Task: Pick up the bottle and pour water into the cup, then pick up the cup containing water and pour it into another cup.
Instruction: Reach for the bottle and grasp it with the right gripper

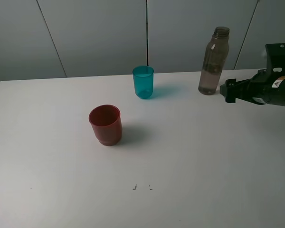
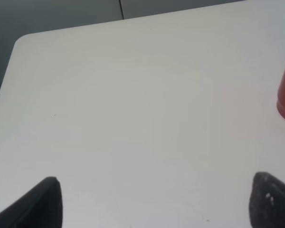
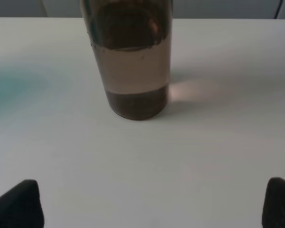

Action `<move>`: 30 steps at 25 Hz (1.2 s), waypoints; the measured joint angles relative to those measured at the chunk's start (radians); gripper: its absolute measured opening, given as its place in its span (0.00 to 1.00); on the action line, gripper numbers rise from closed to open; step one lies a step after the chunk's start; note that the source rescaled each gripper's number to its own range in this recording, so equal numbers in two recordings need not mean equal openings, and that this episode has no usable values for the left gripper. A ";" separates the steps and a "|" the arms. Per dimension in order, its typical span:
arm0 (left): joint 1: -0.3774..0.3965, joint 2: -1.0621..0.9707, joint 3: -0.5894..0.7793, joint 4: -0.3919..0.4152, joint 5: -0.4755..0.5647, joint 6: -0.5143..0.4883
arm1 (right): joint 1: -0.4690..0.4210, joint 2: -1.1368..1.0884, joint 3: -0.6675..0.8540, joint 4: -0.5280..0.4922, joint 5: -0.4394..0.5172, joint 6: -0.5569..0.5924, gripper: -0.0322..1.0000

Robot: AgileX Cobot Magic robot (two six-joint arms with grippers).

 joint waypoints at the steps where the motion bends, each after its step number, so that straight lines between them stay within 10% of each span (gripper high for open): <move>1: 0.000 0.000 0.000 0.000 0.000 0.000 | 0.000 0.051 0.000 -0.009 -0.066 0.000 1.00; 7: 0.000 0.000 0.000 0.000 0.000 0.000 | 0.000 0.249 -0.029 -0.027 -0.330 0.000 1.00; 30: 0.000 0.000 0.000 0.000 0.000 0.000 | 0.000 0.505 -0.385 -0.075 -0.343 0.008 1.00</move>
